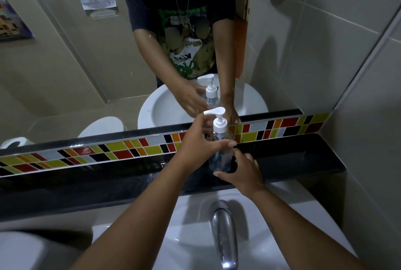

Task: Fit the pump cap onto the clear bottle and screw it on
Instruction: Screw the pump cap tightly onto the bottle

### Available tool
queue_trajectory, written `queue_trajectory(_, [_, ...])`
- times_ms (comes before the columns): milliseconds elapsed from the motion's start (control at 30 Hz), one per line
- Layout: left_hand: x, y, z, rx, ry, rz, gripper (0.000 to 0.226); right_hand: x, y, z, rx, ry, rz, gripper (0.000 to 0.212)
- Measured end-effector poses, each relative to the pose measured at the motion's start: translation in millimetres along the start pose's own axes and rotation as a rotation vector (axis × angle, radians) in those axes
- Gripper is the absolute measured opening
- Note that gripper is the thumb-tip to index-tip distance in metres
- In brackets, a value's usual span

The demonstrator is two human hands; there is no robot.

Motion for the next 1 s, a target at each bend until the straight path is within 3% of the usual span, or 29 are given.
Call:
queue_trajectory(133, [0.6,-28.7,-3.7,0.076,-0.057,-0.001,0.095,0.6,0.9,0.1,-0.047,0.013,0.093,0.098])
queue_trajectory(233, [-0.6,-49.9,-4.0,0.097,-0.088,0.003,0.097,6.2,7.4,-6.6,-0.067,-0.002,0.309,0.11])
queue_trajectory(300, [-2.7,-64.3,-4.2,0.1,-0.135,0.039,0.1,15.8,17.4,-11.0,-0.078,-0.033,0.349,0.099])
queue_trajectory(367, [-6.0,-76.2,-4.3,0.077,-0.188,0.07,0.106,31.0,23.5,-14.6,-0.055,-0.025,0.311,0.074])
queue_trajectory(433, [-9.9,-84.5,-3.6,0.035,-0.2,0.08,0.108,52.0,14.4,-21.1,-0.03,0.036,0.301,0.049])
queue_trajectory(500, [-15.4,-91.9,-2.1,-0.004,-0.165,0.077,0.107,73.2,-6.9,-27.9,0.012,0.111,0.357,0.037])
queue_trajectory(733, [-28.3,-100.8,-1.3,-0.083,-0.003,0.169,0.095,84.4,-79.8,-35.1,0.211,0.161,0.465,0.05])
queue_trajectory(1000, [-31.6,-108.0,2.3,-0.076,0.017,0.327,0.066,77.2,-102.7,-22.9,0.269,0.24,0.414,0.03])
Point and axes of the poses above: each hand's wrist, its own z-axis towards the middle knuckle, its own x-axis out of the back of the hand, y = z × x, the point moved 1 cm from there along z, towards the middle knuckle, and after that the axes turned 6 degrees about -y, right-handed, at the moved point
